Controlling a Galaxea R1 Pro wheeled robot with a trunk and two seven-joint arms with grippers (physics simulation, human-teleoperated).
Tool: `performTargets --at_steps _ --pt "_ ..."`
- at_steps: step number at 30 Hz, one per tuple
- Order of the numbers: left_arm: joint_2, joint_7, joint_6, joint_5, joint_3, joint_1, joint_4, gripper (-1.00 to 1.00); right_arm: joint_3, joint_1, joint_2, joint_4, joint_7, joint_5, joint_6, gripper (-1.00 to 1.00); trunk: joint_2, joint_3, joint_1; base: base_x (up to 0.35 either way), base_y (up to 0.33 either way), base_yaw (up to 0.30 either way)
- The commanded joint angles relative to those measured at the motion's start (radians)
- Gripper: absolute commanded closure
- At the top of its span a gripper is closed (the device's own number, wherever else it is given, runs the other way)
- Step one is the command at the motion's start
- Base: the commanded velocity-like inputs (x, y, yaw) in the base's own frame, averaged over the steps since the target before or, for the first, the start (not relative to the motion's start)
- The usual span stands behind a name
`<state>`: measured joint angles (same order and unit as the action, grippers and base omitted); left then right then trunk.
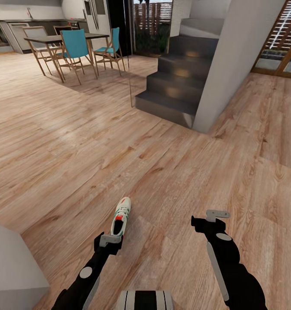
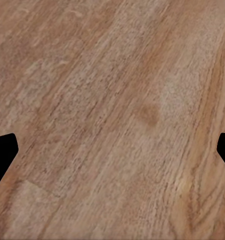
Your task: Pick up the two gym shoes and the two sandals from the corridor floor and place them onto the hallstand (shoe rack) in the corridor, making sure they are on the rack and not on the floor. Arrange them so the two gym shoes are next to each other and the two sandals are next to each other.
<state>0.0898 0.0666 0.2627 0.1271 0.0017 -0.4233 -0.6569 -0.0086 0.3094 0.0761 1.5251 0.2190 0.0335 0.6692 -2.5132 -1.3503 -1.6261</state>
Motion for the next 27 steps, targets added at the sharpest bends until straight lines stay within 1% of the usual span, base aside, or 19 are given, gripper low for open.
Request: performTargets --at_steps 1,6,10,12,17,27 --pt "-0.001 0.001 0.004 0.01 0.003 -0.005 0.001 -1.0 0.0 0.0 0.001 0.001 0.0 0.003 0.006 -1.0 0.0 -0.001 0.0 0.0 0.0 0.0" --pt "-0.003 0.0 0.005 0.01 0.005 -0.017 0.003 -1.0 0.0 0.0 0.001 0.001 0.0 0.003 0.006 -1.0 0.0 -0.001 0.0 0.0 0.0 0.0" --pt "-0.003 -0.001 0.006 0.01 0.037 -0.022 0.003 -1.0 0.001 0.0 0.001 0.001 0.0 0.003 0.006 -1.0 0.0 -0.001 0.0 0.0 0.0 0.0" --pt "-0.002 -0.001 0.006 0.01 0.046 -0.023 0.003 -1.0 0.0 0.0 0.001 0.001 0.0 0.003 0.006 -1.0 0.0 -0.001 0.0 0.0 0.0 0.0" --pt "-0.002 0.0 0.006 0.011 0.054 -0.023 0.002 -1.0 0.001 0.0 0.001 0.001 0.0 0.003 0.006 -1.0 -0.001 -0.023 -0.002 0.0 0.0 0.0" --pt "-0.002 0.001 0.006 0.014 0.05 -0.022 0.0 -1.0 0.001 0.001 0.001 0.001 0.0 0.003 0.006 -1.0 -0.004 -0.076 -0.007 0.0 0.0 0.0"
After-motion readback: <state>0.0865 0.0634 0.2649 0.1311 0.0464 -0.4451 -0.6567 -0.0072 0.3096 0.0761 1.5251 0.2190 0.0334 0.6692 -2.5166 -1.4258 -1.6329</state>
